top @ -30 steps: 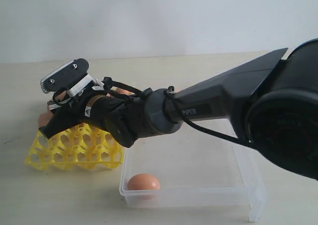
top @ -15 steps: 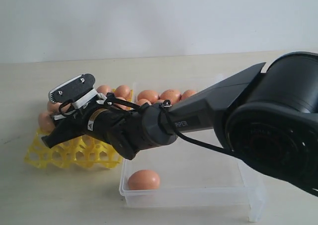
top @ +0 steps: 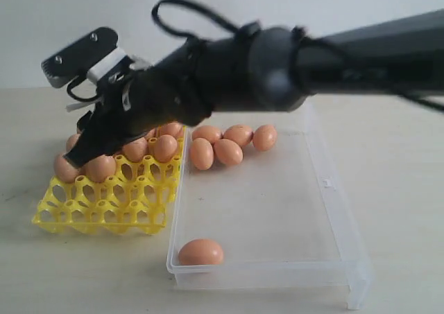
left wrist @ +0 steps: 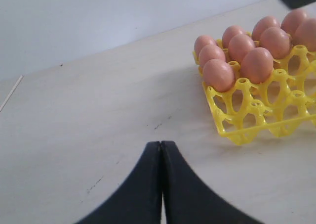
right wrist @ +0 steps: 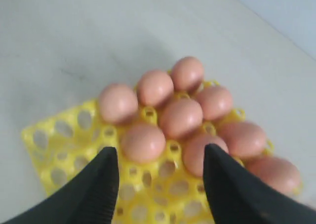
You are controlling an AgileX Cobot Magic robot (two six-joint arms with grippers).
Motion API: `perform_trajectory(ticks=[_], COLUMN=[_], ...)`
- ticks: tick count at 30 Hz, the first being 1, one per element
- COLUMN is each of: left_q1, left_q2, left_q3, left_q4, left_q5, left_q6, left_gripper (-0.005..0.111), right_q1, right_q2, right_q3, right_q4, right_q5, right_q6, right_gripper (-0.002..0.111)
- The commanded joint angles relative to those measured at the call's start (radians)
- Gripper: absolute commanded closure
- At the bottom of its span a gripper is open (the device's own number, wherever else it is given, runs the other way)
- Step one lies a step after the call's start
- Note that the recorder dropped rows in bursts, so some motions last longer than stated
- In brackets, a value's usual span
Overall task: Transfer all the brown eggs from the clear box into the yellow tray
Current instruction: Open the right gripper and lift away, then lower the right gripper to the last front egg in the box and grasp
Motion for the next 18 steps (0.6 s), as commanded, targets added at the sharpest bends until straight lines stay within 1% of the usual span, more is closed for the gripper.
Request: perform_trajectory(ticks=[1, 3, 4, 7, 9, 11, 18], left_q1=[-0.004, -0.004, -0.004, -0.004, -0.004, -0.004, -0.004], left_q2=[-0.006, -0.006, -0.006, -0.006, -0.006, -0.006, -0.006], left_q3=[-0.004, -0.004, -0.004, -0.004, -0.004, -0.004, -0.004], left_q4=[0.000, 0.000, 0.000, 0.000, 0.000, 0.000, 0.000], left_q5=[-0.008, -0.008, -0.008, -0.008, -0.008, -0.008, -0.008], left_q6=[-0.005, -0.005, -0.005, -0.005, -0.005, -0.005, -0.005], left_gripper=[0.107, 0.107, 0.107, 0.107, 0.107, 0.107, 0.107], right_q1=[0.000, 0.000, 0.000, -0.001, -0.001, -0.001, -0.004], right_q2=[-0.136, -0.154, -0.156, -0.154, -0.150, -0.139, -0.056], right_q3=[-0.002, -0.002, -0.002, 0.000, 0.019, 0.046, 0.073], right_q4=[0.008, 0.026, 0.045, 0.142, 0.193, 0.198, 0.157], right_q5=[0.505, 0.699, 0.767, 0.873, 0.866, 0.840, 0.750], right_q6=[-0.096, -0.146, -0.187, -0.306, -0.379, -0.434, -0.461], right_gripper=[0.050, 0.047, 0.046, 0.046, 0.046, 0.046, 0.046])
